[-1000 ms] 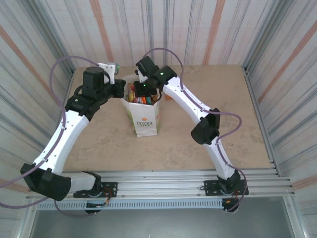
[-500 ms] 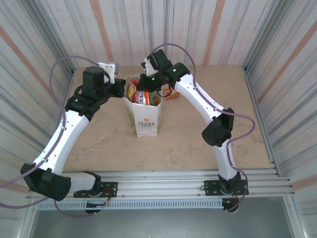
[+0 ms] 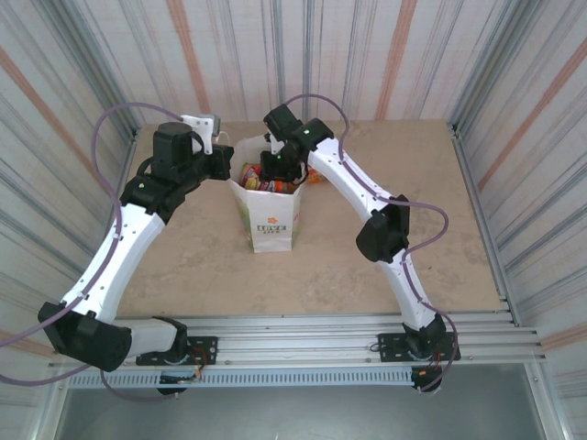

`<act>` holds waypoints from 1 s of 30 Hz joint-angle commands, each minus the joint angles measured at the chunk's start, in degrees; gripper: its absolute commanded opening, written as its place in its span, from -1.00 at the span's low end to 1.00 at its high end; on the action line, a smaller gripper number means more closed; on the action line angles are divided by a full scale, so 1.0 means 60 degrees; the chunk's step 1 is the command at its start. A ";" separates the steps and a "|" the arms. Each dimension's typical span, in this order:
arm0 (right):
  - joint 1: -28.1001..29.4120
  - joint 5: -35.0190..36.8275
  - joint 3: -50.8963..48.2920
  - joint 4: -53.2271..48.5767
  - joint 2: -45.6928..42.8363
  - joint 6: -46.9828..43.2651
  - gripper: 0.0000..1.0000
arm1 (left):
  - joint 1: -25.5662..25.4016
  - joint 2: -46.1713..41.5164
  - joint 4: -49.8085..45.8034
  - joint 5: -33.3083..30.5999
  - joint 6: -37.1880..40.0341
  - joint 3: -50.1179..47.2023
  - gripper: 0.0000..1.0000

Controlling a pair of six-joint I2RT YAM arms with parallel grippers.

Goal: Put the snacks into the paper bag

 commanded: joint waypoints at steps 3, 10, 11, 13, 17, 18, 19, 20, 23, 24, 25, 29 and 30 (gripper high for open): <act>-0.0026 0.1532 0.0716 -0.1119 -0.0717 -0.0307 0.01 | 0.0021 -0.0163 0.0199 0.0113 0.0009 0.0311 -1.00; 0.0025 0.1639 0.0692 -0.0780 -0.2197 -0.0751 0.09 | 0.0022 -0.0192 0.0127 0.0113 0.0081 0.0396 -1.00; 0.0038 0.1625 0.0687 -0.0749 -0.2368 -0.0769 0.09 | 0.0023 -0.0193 0.0126 0.0105 0.0079 0.0405 -1.00; 0.0110 0.1734 0.0680 -0.0745 -0.2671 -0.0792 0.07 | 0.0022 -0.0203 0.0097 0.0126 0.0070 0.0426 -1.00; 0.0376 0.1812 0.0603 -0.0651 -0.2945 -0.0956 0.00 | 0.0021 -0.0247 0.0082 0.0127 0.0067 0.0407 -1.00; 0.0455 0.1787 0.0564 -0.0618 -0.2928 -0.1015 -0.02 | 0.0021 -0.0240 0.0082 0.0126 0.0067 0.0409 -1.00; 0.0541 0.1759 0.0541 -0.0600 -0.2858 -0.1066 -0.04 | 0.0021 -0.0241 0.0082 0.0126 0.0054 0.0394 -1.00; 0.0609 0.1720 0.0552 -0.0599 -0.2757 -0.1098 -0.06 | 0.0021 -0.0244 0.0082 0.0127 0.0053 0.0400 -1.00; 0.0746 0.1641 0.0566 -0.0526 -0.2343 -0.1128 -0.14 | -0.0015 -0.0250 0.0082 0.0127 0.0056 0.0403 -1.00; 0.0808 0.1699 0.0618 -0.0544 -0.2179 -0.1154 -0.15 | -0.0024 -0.0249 0.0068 0.0127 0.0064 0.0403 -1.00; 0.0861 0.1797 0.0682 -0.0582 -0.2010 -0.1191 -0.16 | -0.0037 -0.0257 0.0054 0.0114 0.0067 0.0419 -1.00; 0.0910 0.1866 0.0690 -0.0555 -0.1406 -0.1278 -0.17 | -0.0037 -0.0269 0.0060 0.0106 0.0053 0.0376 -1.00; 0.0903 0.1856 0.0700 -0.0541 -0.1220 -0.1298 -0.18 | -0.0045 -0.0256 0.0053 0.0123 0.0038 0.0364 -1.00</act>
